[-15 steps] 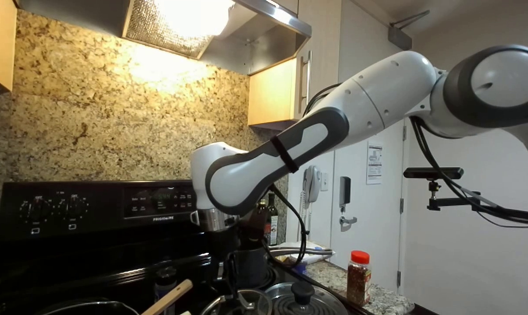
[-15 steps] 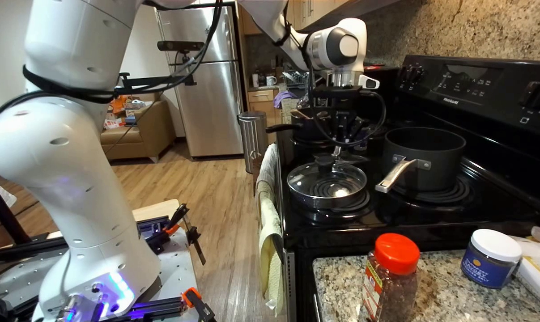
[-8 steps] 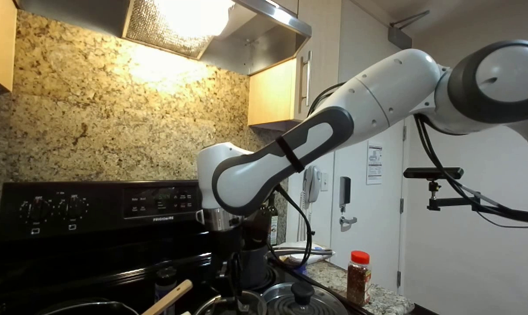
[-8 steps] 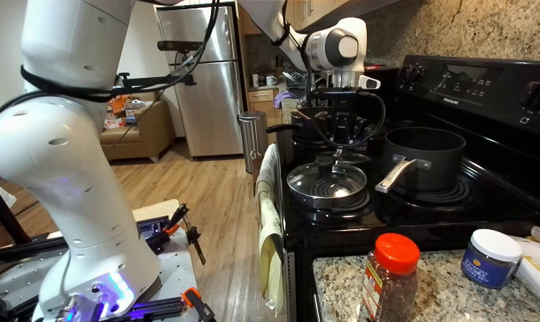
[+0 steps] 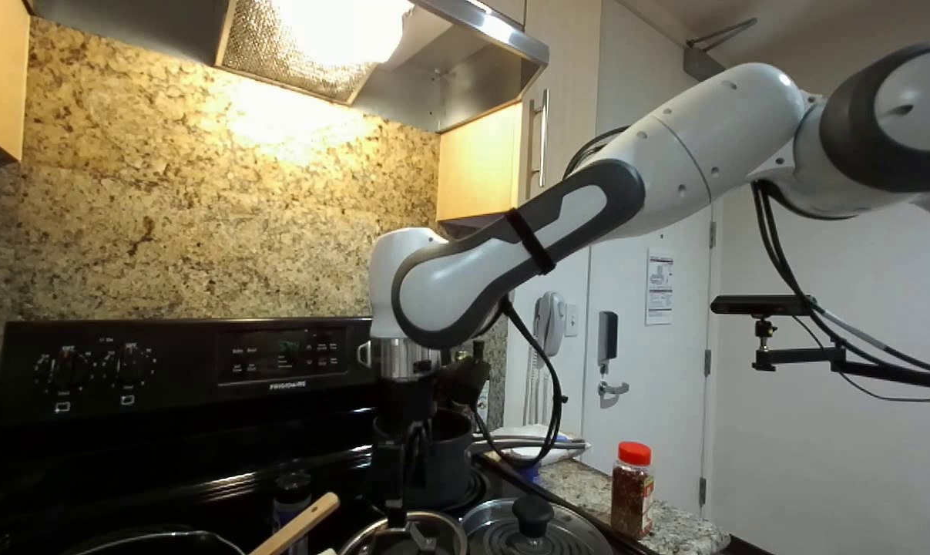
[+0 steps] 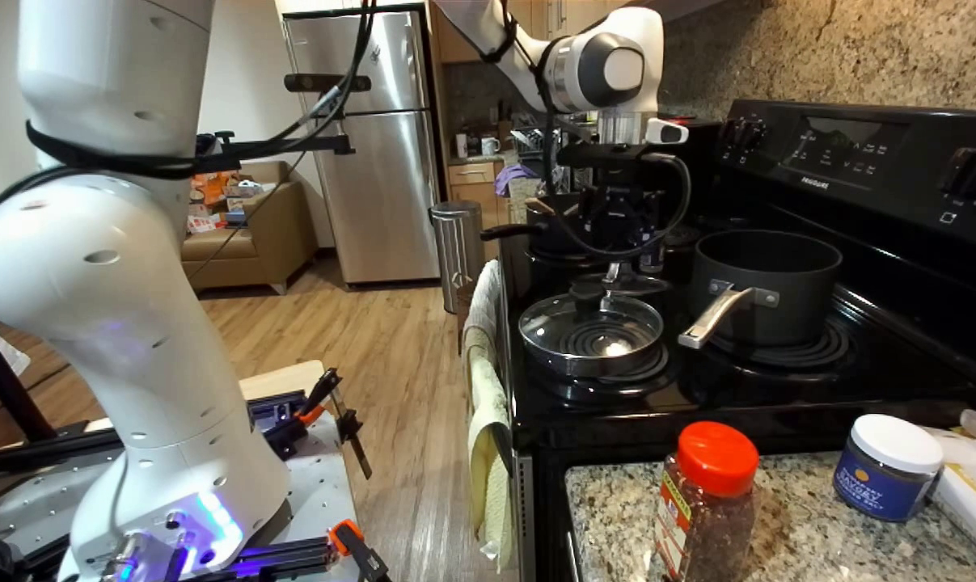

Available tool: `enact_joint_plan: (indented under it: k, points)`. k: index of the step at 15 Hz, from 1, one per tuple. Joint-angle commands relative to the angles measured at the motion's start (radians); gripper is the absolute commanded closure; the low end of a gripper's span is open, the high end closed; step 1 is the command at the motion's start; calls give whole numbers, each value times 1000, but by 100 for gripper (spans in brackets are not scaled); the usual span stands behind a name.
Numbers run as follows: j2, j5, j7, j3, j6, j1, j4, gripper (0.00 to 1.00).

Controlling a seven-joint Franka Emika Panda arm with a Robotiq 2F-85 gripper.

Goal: Remove the lid from the pot and put it on the stove

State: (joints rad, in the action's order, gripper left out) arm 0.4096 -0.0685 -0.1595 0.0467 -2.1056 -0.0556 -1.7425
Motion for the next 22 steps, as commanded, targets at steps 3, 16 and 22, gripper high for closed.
enact_joint_plan:
  k: [3, 16, 22]
  points:
    - [-202, 135, -3, 12, -91, 45, -186, 0]
    - [-671, 210, 174, -85, 175, 76, -495, 0]
    - [-725, 210, 201, -102, 411, 87, -442, 0]
